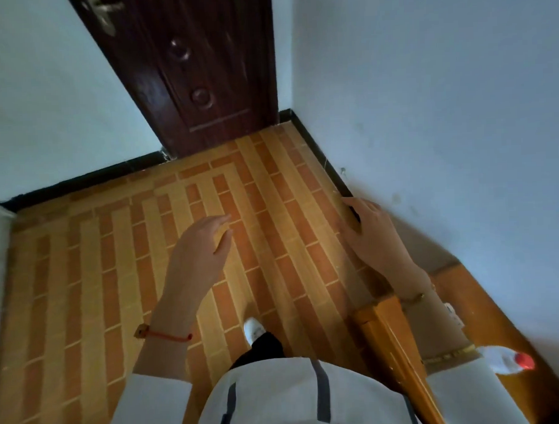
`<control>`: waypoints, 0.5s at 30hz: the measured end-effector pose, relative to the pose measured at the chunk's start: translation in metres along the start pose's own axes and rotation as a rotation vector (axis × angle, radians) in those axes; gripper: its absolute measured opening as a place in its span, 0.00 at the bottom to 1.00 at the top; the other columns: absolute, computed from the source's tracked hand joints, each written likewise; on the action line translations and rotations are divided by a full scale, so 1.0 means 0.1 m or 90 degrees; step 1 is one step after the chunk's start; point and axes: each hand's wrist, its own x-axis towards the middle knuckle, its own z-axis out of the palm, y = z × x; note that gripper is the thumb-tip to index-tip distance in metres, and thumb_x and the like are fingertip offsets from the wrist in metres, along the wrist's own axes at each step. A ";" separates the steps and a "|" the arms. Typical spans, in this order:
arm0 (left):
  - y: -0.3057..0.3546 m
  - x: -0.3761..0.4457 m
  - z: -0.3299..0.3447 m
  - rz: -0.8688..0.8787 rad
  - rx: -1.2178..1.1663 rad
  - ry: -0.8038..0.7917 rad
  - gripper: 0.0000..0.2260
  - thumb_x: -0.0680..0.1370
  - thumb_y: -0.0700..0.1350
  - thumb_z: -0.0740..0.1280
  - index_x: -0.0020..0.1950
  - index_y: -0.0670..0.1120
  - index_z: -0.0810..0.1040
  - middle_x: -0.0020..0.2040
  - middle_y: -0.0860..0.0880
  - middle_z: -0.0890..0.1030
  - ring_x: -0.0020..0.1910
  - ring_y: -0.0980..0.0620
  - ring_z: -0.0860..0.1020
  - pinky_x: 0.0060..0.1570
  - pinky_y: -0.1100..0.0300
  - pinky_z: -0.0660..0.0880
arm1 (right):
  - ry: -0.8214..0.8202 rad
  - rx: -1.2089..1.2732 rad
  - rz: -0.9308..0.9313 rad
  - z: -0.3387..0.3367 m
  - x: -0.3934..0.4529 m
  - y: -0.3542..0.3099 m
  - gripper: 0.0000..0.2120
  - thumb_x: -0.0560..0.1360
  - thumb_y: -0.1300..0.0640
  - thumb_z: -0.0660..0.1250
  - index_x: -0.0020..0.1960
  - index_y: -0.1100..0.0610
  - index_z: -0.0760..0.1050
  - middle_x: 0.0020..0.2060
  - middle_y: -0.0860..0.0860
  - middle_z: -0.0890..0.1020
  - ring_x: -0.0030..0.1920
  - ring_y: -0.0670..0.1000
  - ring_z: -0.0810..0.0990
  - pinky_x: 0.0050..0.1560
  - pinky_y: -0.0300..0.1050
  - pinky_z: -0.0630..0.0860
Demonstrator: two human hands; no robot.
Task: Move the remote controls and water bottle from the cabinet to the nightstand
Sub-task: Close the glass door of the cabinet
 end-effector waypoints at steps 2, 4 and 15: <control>-0.27 0.09 -0.15 -0.037 0.017 0.036 0.17 0.81 0.50 0.61 0.69 0.49 0.74 0.68 0.50 0.76 0.65 0.50 0.75 0.63 0.56 0.71 | -0.016 0.011 -0.026 0.16 0.29 -0.27 0.21 0.79 0.47 0.62 0.70 0.50 0.67 0.69 0.49 0.72 0.71 0.52 0.67 0.71 0.52 0.66; -0.54 0.20 -0.30 -0.071 0.041 0.062 0.17 0.81 0.50 0.60 0.70 0.49 0.73 0.68 0.50 0.76 0.66 0.50 0.74 0.64 0.57 0.69 | -0.033 0.008 -0.065 0.34 0.60 -0.54 0.22 0.78 0.46 0.62 0.70 0.50 0.67 0.69 0.49 0.72 0.71 0.51 0.68 0.70 0.53 0.68; -1.82 0.58 -1.10 -0.195 0.043 0.148 0.15 0.80 0.44 0.65 0.66 0.45 0.77 0.63 0.46 0.80 0.62 0.46 0.79 0.59 0.52 0.75 | -0.129 0.030 -0.192 1.29 1.86 -1.99 0.24 0.78 0.46 0.61 0.73 0.47 0.61 0.73 0.49 0.66 0.74 0.52 0.62 0.71 0.54 0.63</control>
